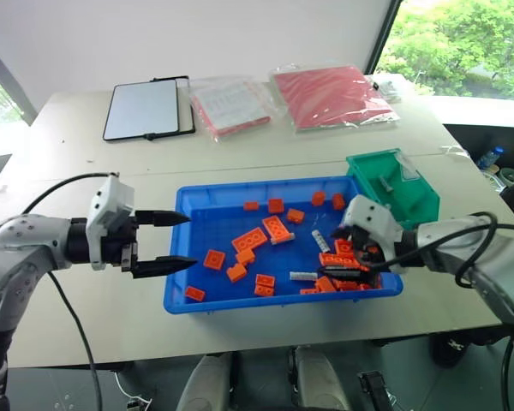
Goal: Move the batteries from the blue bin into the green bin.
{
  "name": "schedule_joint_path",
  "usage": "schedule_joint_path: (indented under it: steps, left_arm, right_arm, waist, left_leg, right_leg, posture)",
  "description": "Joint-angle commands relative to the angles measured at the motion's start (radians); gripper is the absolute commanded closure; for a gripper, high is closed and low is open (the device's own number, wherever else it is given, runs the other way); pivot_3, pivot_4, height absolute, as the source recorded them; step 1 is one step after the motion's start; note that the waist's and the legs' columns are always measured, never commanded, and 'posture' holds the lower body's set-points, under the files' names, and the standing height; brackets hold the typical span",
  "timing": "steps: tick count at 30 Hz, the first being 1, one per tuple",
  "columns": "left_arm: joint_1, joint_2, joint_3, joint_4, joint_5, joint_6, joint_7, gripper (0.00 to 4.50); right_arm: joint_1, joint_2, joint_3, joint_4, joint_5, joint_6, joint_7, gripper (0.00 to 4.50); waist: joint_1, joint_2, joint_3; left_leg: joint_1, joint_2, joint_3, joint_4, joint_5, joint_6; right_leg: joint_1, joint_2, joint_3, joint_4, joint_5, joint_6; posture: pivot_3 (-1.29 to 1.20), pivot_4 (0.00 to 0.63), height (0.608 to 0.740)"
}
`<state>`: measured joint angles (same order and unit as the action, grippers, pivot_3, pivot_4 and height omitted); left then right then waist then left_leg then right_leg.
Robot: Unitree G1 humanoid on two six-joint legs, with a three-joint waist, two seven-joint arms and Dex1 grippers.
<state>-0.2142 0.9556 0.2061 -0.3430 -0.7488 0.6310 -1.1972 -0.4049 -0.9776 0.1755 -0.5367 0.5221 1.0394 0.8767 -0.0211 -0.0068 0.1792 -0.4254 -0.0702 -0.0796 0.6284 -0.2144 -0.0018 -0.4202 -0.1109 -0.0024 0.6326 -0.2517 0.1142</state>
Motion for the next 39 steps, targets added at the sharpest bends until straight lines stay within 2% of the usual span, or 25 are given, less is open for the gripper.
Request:
schedule_joint_path:
  steps: [1,9,10,12,13,19,21,25,28,31,33,34,39]
  left_arm:
    - [-0.022,-0.002,-0.006,-0.016,-0.011,0.006,0.002,0.00]
    - [-0.054,0.001,-0.008,-0.006,-0.013,0.018,0.007,0.00]
    - [-0.058,0.001,-0.007,-0.007,-0.014,0.020,0.009,0.00]
    - [-0.064,0.000,-0.007,-0.007,-0.017,0.024,0.012,0.00]
    - [-0.069,0.000,-0.008,-0.006,-0.017,0.025,0.015,0.00]
    - [-0.083,-0.003,-0.010,0.004,-0.014,0.025,0.020,0.00]
    - [-0.084,-0.005,-0.011,0.008,-0.012,0.023,0.022,0.00]
    - [-0.079,-0.014,-0.017,0.002,-0.008,0.020,0.028,0.00]
    - [-0.071,-0.020,-0.018,0.002,-0.001,0.012,0.026,0.00]
    - [-0.075,-0.027,-0.026,0.007,0.005,0.008,0.027,0.00]
    - [-0.084,-0.033,-0.032,0.010,0.006,0.007,0.028,0.00]
    - [-0.089,-0.035,-0.036,0.012,0.007,0.007,0.028,0.00]
    - [-0.118,-0.044,-0.050,0.032,0.018,-0.001,0.021,0.00]
  right_arm:
    - [-0.025,0.005,0.079,0.029,-0.073,-0.096,0.031,0.08]
    - [-0.095,0.035,0.255,0.108,-0.215,-0.228,0.122,0.08]
    - [-0.101,0.035,0.279,0.123,-0.241,-0.250,0.133,0.30]
    - [-0.114,0.039,0.313,0.153,-0.289,-0.290,0.151,0.92]
    - [-0.124,0.046,0.328,0.172,-0.312,-0.309,0.158,1.38]
    - [-0.173,0.100,0.303,0.202,-0.326,-0.302,0.185,4.45]
    - [-0.194,0.122,0.232,0.179,-0.265,-0.226,0.179,4.45]
    - [-0.262,0.140,-0.017,0.156,-0.135,-0.022,0.120,4.45]
    - [-0.292,0.099,-0.167,0.209,-0.138,0.050,0.041,4.45]
    - [-0.279,0.003,-0.225,0.318,-0.227,0.000,-0.030,4.45]
    - [-0.271,-0.017,-0.249,0.391,-0.254,-0.015,-0.075,3.42]
    - [-0.264,-0.022,-0.250,0.413,-0.261,-0.023,-0.086,3.13]
    - [-0.238,-0.005,-0.212,0.452,-0.322,-0.121,-0.139,0.62]
  waist:
    - [0.005,0.000,0.000]
    - [0.011,-0.001,0.000]
    - [0.011,-0.001,0.000]
    - [0.010,-0.001,0.000]
    - [0.010,-0.001,0.000]
    - [0.008,-0.001,0.000]
    - [0.009,-0.001,0.000]
    - [0.010,0.000,0.001]
    - [0.017,-0.001,0.000]
    - [0.031,-0.001,0.000]
    - [0.033,-0.001,0.000]
    - [0.032,-0.001,0.000]
    - [0.021,0.000,0.000]
  left_leg:
    - [0.000,0.000,0.000,0.000,0.000,0.000]
    - [-0.001,-0.002,0.000,0.002,0.000,0.000]
    - [-0.001,-0.002,0.000,0.002,0.000,0.000]
    - [-0.001,-0.002,0.000,0.001,0.000,0.000]
    - [-0.001,-0.002,-0.001,0.001,0.000,0.000]
    - [0.000,-0.002,-0.001,0.001,0.000,0.000]
    - [0.000,-0.002,-0.001,0.001,0.000,0.000]
    - [-0.001,-0.002,-0.001,0.002,0.000,0.000]
    - [-0.001,-0.002,-0.001,0.002,0.000,0.000]
    - [-0.001,-0.003,-0.001,0.001,0.000,-0.001]
    - [-0.001,-0.003,0.000,0.001,0.000,-0.001]
    - [-0.001,-0.003,0.000,0.001,0.000,-0.001]
    - [-0.001,-0.002,0.001,0.001,0.000,0.000]
  right_leg:
    - [0.000,0.000,0.000,0.000,0.000,0.000]
    - [0.000,-0.001,0.000,0.000,0.000,0.000]
    - [0.000,-0.001,0.000,0.000,0.000,0.000]
    - [0.000,-0.001,0.000,0.000,0.000,0.000]
    - [0.001,-0.001,0.000,0.000,0.000,0.000]
    - [0.001,0.000,0.000,0.000,0.000,0.000]
    - [0.001,0.000,0.000,0.000,0.000,0.000]
    - [0.000,0.000,0.000,0.000,0.000,0.000]
    - [0.000,0.000,0.000,0.000,0.000,0.000]
    - [0.000,-0.001,0.000,0.000,0.000,0.000]
    - [0.000,-0.002,0.000,0.000,0.000,0.000]
    - [0.000,-0.002,0.000,0.000,0.000,-0.001]
    - [0.000,-0.002,0.001,0.000,0.000,0.000]
  posture:
    - [0.00,0.150,0.734]
    - [0.00,0.150,0.734]
    - [0.00,0.150,0.734]
    - [0.00,0.150,0.734]
    - [0.00,0.150,0.734]
    - [0.00,0.150,0.734]
    - [0.00,0.150,0.734]
    - [0.00,0.150,0.734]
    - [0.00,0.150,0.734]
    - [0.00,0.150,0.734]
    - [0.00,0.150,0.734]
    - [0.00,0.150,0.734]
    - [0.00,0.150,0.734]
